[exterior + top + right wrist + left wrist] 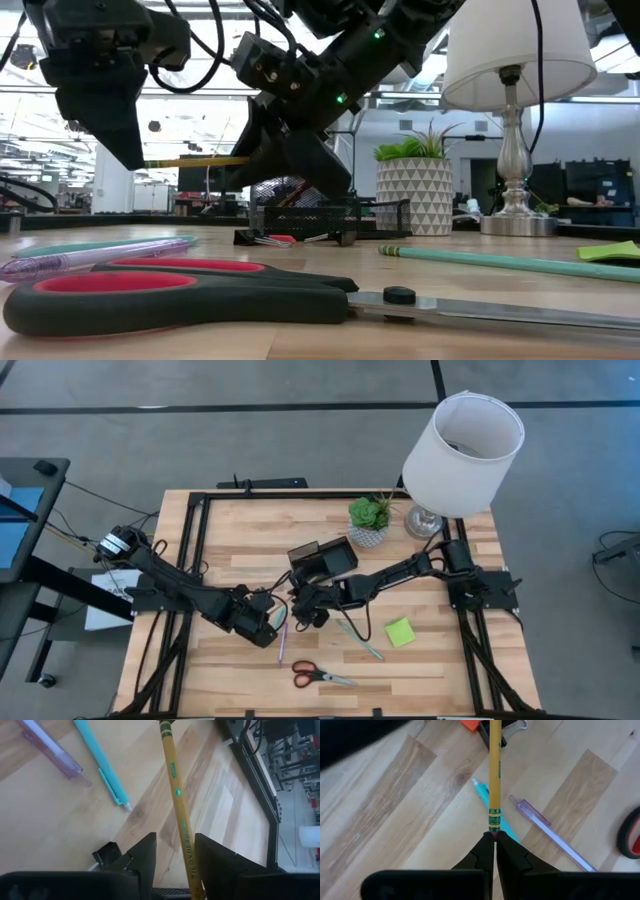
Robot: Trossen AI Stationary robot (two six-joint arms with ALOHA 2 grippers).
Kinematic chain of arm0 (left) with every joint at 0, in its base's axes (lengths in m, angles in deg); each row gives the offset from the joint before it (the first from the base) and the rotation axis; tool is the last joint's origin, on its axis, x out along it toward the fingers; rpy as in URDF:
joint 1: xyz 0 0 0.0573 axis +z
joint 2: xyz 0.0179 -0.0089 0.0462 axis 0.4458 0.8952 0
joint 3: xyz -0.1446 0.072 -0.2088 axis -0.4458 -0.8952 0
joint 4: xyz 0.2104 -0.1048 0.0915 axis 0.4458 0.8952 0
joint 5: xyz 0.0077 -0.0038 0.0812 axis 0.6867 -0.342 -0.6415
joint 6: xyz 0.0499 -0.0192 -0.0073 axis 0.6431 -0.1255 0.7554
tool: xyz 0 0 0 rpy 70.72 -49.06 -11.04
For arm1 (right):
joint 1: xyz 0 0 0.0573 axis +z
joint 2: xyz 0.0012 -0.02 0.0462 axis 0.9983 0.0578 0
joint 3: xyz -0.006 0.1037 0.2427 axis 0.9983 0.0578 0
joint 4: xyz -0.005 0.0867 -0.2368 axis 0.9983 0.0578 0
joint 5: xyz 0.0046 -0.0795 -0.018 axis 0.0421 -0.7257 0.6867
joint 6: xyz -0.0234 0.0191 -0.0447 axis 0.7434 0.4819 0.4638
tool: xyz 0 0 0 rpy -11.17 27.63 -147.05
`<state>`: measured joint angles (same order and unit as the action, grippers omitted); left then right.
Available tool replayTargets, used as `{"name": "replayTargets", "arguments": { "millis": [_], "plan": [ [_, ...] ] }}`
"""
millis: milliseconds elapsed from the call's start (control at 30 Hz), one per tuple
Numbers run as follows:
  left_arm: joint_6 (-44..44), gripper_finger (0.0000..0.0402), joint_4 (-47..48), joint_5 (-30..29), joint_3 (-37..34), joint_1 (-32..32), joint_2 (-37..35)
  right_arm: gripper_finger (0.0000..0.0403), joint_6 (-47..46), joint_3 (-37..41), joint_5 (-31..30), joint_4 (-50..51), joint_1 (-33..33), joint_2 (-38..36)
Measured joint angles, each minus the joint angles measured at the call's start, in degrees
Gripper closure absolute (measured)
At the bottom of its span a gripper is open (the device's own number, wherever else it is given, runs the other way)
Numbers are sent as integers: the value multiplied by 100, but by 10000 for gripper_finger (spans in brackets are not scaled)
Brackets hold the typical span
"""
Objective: Pick and place office supplies into organizer
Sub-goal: Put the yellow pencil into the black desk organizer
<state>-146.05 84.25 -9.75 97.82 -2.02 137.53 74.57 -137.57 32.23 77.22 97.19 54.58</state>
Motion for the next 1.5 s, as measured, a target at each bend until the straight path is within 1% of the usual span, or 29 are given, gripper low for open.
{"name": "replayTargets", "arguments": {
  "millis": [300, 500, 567, 733, 867, 1067, 1200, 1233, 1300, 1400, 1500],
  "plan": [
    [-7, 401, -81, 14, -2, 38, 0, 345, -2, 0, 0, -120, 0, -2],
    [-6, 401, -79, 202, -4, 129, 2, 389, 26, 13, 25, -108, 4, 0],
    [28, 401, -81, 195, -4, 148, 2, 391, 26, 13, 27, -107, 2, 0],
    [76, 399, -87, 197, -4, 217, 2, 379, 17, 13, 7, -133, 0, 0],
    [238, 370, -86, 169, -5, 236, 1, 391, 12, 13, 5, -133, 0, 0],
    [237, 306, -172, 103, -7, 250, 4, 386, -68, -10, -34, -250, -6, -13],
    [187, 279, 148, 209, 197, 342, -3, 391, -528, -9, -213, -229, -56, -13],
    [178, 277, 361, 159, 287, 356, -11, 392, -692, -9, -284, -220, -82, -13],
    [177, 275, 931, -192, 558, 353, -25, 392, -1043, -9, -395, -220, -164, -13],
    [114, 274, 1865, -895, 1042, 289, -133, 391, -1640, -9, -435, -257, -282, -13],
    [60, 274, 2642, -1699, 1468, 183, -259, 390, -1982, 4, -430, -296, -392, -72]
  ]
}}
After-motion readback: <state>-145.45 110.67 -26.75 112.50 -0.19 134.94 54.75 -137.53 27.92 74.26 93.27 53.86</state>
